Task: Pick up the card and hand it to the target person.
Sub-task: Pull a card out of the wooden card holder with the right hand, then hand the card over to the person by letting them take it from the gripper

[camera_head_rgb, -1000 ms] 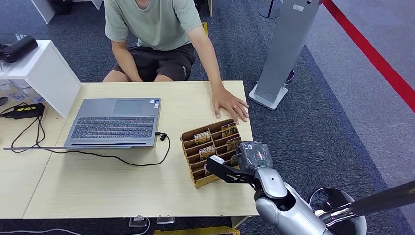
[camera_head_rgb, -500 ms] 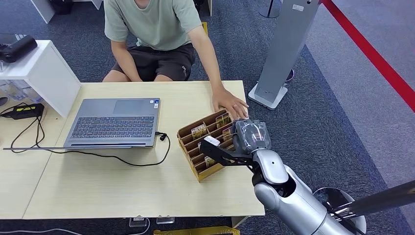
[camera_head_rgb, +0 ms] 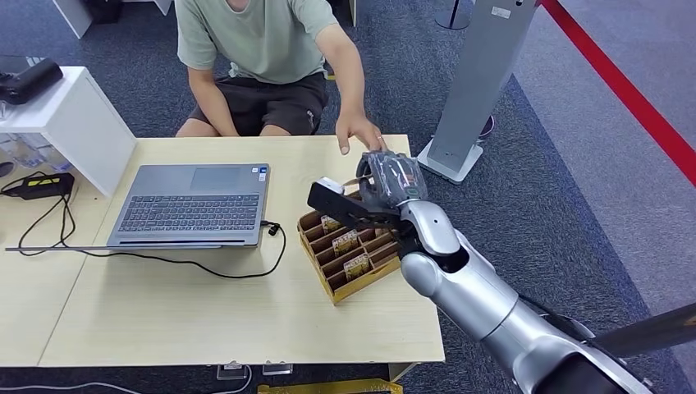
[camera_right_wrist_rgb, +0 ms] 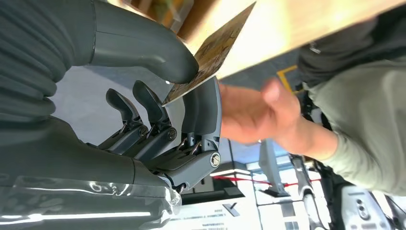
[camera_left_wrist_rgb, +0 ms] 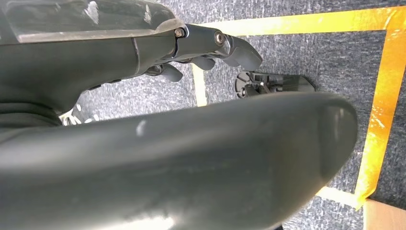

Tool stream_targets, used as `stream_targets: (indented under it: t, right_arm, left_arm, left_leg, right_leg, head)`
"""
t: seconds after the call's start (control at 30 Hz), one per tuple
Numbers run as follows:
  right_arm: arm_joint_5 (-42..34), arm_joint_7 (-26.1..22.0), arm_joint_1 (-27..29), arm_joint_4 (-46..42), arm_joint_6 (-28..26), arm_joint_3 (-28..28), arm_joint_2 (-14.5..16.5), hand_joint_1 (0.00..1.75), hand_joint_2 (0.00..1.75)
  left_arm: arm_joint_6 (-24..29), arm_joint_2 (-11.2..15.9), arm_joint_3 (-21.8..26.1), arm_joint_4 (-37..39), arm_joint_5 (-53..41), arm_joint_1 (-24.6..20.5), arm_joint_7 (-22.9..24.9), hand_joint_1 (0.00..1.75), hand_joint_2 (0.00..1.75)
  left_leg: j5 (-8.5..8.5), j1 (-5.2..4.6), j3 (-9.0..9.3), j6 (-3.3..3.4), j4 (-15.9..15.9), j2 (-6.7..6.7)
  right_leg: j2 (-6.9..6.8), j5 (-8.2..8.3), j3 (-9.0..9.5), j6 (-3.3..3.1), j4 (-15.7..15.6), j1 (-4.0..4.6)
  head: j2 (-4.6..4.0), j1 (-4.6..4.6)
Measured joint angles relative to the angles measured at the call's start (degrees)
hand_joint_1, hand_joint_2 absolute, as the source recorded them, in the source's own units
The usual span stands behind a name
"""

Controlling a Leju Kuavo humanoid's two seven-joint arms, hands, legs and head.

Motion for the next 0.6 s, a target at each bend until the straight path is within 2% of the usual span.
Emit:
stream_targets:
  t: [0.17, 0.37, 0.5, 0.6]
  right_arm:
    - [-1.02, -4.41, -5.54, 11.67, -4.86, 0.92, 4.79, 1.54, 1.75]
    - [-0.87, -6.26, -9.78, 22.51, -6.64, 1.67, 9.21, 1.54, 1.75]
    - [-0.61, -6.31, -10.75, 26.87, -6.87, 1.99, 10.64, 0.0, 1.75]
    - [-0.55, -6.34, -11.34, 29.6, -6.82, 2.2, 11.48, 0.0, 1.75]
  left_arm:
    - [-0.19, 0.0, -1.13, 0.0, -0.15, -0.57, 0.0, 0.0, 0.0]
    - [-0.17, 0.04, -2.03, 0.0, 0.02, -0.76, 0.0, 0.0, 0.0]
    - [-0.18, 0.14, -2.54, 0.01, 0.1, -0.58, 0.0, 0.0, 0.0]
    - [-0.19, 0.27, -2.75, 0.02, 0.23, -0.51, 0.0, 0.0, 0.0]
  left_leg:
    - [0.05, 0.0, -0.07, 0.0, 0.0, -0.07]
    - [0.05, 0.0, -0.07, 0.0, 0.0, -0.06]
    - [0.05, 0.0, -0.07, 0.0, 0.01, -0.06]
    - [0.05, 0.0, -0.05, -0.01, 0.01, -0.04]
  right_leg:
    - [-0.11, 0.01, -0.05, -0.02, 0.01, 0.01]
    - [-0.11, 0.01, -0.08, -0.02, 0.01, 0.01]
    - [-0.1, 0.02, -0.08, -0.02, 0.01, 0.0]
    - [-0.06, 0.03, -0.08, -0.03, 0.01, 0.0]
  head:
    - [0.0, 0.05]
    - [0.0, 0.02]
    - [0.0, 0.07]
    - [0.0, 0.05]
